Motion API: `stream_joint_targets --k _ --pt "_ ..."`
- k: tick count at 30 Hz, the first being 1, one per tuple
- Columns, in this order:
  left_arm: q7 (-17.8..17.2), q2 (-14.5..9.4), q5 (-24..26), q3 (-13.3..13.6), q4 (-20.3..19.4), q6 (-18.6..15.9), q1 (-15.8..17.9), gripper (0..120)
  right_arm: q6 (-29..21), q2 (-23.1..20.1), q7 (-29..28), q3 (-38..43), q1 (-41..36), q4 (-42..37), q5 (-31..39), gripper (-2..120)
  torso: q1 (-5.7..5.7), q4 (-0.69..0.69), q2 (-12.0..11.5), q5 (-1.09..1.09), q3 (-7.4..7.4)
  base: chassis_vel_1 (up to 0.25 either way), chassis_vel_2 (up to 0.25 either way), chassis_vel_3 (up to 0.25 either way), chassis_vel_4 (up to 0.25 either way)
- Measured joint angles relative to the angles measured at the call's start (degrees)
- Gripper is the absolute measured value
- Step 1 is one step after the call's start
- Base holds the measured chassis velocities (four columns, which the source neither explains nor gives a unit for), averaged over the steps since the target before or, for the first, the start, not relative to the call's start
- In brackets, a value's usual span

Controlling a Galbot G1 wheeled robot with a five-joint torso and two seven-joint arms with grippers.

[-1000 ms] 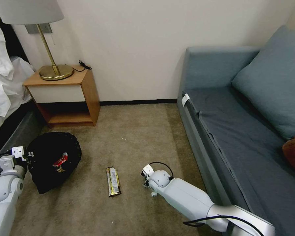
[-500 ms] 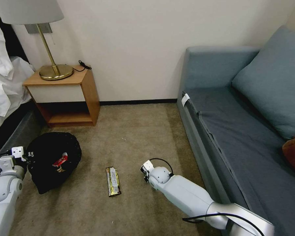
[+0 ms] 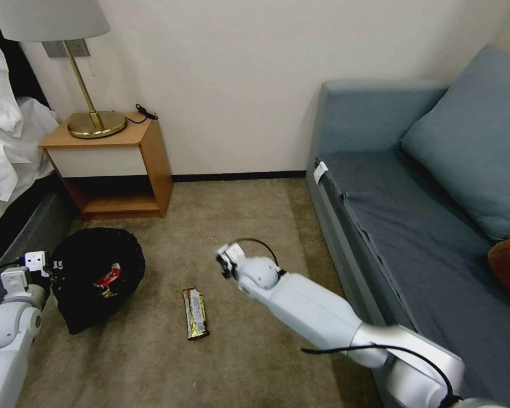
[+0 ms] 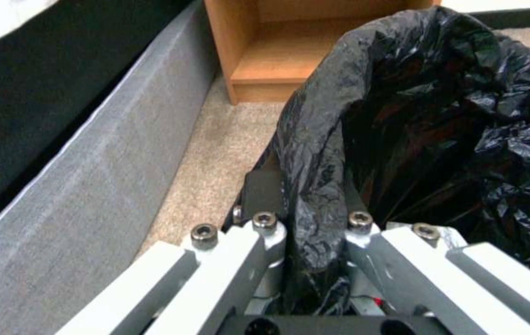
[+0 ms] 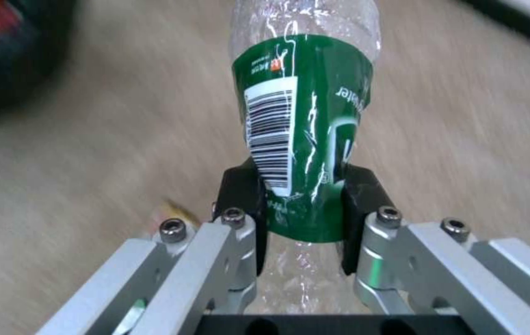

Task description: Pick up the trash bin, then pick up the garbage on the floor and place it into the trash bin.

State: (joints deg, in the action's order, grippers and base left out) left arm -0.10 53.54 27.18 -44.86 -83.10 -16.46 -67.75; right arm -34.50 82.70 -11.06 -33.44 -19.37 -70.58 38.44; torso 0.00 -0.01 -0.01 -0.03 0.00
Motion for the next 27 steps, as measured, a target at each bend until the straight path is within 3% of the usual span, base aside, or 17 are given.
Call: stream_joint_targets --k 8,14,20,27 --pt "-0.1 0.1 0.1 -0.1 -1.5 -0.1 -0.6 4 4.5 4.6 2.0 -2.8 6.8 -1.8 8.3 19 0.00 0.00 0.0 0.01 0.00 0.000 0.000 0.000 0.000" --pt "-0.2 0.7 0.1 0.1 -3.1 -0.3 -1.0 4 8.6 9.5 4.8 -5.1 9.9 3.9 10.9 19 0.00 0.04 0.0 0.02 0.00 0.000 0.000 0.000 0.000" --pt "-0.2 1.1 0.2 0.2 -4.3 -0.4 -1.5 4 12.5 9.7 6.6 -7.1 10.7 11.5 11.1 19 0.00 -0.02 0.0 0.02 0.00 0.000 0.000 0.000 0.000" --pt "-0.2 1.3 0.5 0.8 -4.9 -0.6 -1.2 4 16.7 9.6 8.4 -10.7 10.9 14.3 11.6 19 0.00 0.02 0.0 0.03 0.00 0.000 0.000 0.000 0.000"
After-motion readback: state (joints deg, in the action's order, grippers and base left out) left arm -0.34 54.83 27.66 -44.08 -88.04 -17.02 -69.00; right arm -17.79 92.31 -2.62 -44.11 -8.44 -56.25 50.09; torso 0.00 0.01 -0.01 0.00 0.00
